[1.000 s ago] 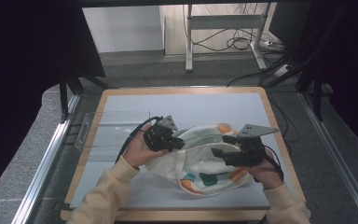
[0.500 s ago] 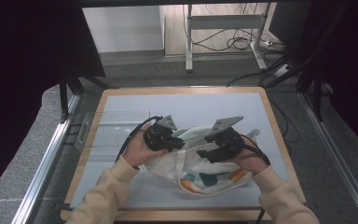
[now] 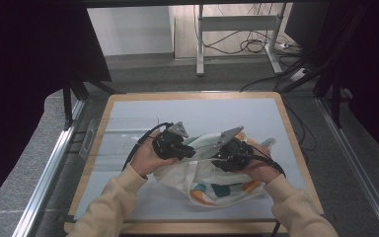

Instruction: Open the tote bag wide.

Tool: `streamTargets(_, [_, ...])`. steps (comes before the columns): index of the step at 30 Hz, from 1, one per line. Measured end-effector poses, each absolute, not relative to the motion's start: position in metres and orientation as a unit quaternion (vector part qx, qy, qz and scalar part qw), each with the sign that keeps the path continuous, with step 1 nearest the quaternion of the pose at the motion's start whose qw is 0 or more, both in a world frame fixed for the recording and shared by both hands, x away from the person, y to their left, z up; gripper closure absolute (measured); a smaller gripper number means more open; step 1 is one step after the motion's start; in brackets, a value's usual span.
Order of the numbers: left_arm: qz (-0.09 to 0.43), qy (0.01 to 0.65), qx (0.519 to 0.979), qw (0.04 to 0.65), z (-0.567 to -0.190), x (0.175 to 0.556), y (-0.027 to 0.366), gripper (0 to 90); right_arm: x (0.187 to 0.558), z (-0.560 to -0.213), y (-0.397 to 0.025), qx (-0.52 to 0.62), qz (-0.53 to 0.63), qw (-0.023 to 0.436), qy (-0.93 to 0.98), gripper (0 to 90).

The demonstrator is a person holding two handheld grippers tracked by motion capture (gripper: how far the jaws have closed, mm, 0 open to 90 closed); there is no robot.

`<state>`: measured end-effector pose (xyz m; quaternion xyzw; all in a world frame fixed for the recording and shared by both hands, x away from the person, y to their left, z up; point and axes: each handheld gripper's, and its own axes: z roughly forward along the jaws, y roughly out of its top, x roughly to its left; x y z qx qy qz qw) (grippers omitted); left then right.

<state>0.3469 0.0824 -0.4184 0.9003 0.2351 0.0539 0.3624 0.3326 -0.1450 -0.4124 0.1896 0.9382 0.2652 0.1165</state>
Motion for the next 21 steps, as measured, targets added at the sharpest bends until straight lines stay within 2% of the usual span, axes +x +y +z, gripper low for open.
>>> streamTargets(2, [0.055,0.237,0.9,0.363,-0.418,0.347,0.083,81.7,0.333,-0.411,-0.147,0.192,0.264,0.108,0.939,79.3])
streamTargets(6, [0.058,0.239,0.901,0.357,-0.418,0.349,0.083,81.7,0.329,-0.412,-0.149,0.188,0.266,0.11,0.939,82.3])
streamTargets(21, [0.094,0.278,0.885,0.361,-0.417,0.361,0.085,82.6,0.309,-0.417,-0.166,0.199,0.309,0.099,0.925,83.8])
